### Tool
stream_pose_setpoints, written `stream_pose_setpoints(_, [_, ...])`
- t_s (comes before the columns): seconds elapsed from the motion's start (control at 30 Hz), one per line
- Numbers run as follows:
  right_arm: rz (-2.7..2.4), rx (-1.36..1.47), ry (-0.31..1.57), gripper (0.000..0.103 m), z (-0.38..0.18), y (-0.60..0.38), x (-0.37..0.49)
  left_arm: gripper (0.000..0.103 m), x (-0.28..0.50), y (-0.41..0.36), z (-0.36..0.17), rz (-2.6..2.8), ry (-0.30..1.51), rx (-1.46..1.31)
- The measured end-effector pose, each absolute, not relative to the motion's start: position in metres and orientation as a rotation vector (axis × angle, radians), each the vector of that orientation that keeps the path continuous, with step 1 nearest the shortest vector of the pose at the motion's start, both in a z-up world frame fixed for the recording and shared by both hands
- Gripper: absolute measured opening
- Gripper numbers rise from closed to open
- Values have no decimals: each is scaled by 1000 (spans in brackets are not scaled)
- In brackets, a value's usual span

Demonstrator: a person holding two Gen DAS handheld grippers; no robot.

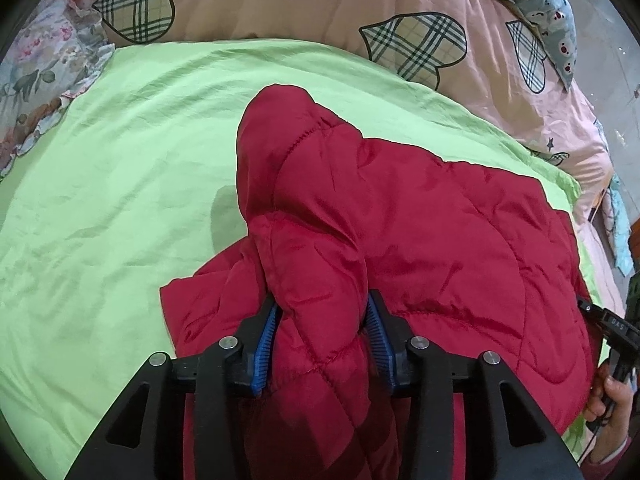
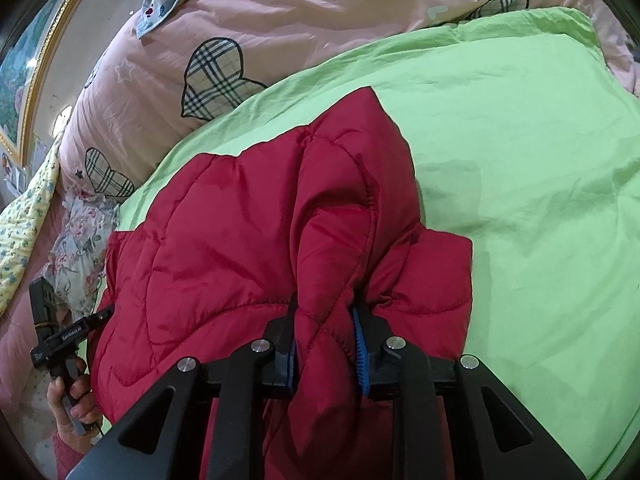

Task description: Fold large clothes

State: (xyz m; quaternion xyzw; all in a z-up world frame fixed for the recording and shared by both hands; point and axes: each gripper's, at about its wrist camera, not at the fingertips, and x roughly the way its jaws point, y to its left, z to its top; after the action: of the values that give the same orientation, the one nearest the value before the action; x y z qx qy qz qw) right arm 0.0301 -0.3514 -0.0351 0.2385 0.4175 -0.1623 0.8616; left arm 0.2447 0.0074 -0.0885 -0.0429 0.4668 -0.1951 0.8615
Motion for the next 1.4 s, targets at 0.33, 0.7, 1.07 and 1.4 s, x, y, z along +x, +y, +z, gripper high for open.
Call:
stream_pose_setpoints(0.33, [-371,458,865,33,-32,-347,31,67,230,10,-74,-344,946,-76])
stream_pose_setpoints(0.7, [-383,456,837,68,-16,-346,23,79,199,33,-46,-327,906,-87])
stream_pose_setpoints(1.07, [-403,396,806,70,7,-336,7,81,165,25,-24,-379,864,-22])
stream_pose_setpoints(1.4, [-339,338,804,70,17,-303,10,82,144,4,-20,-396,883,74])
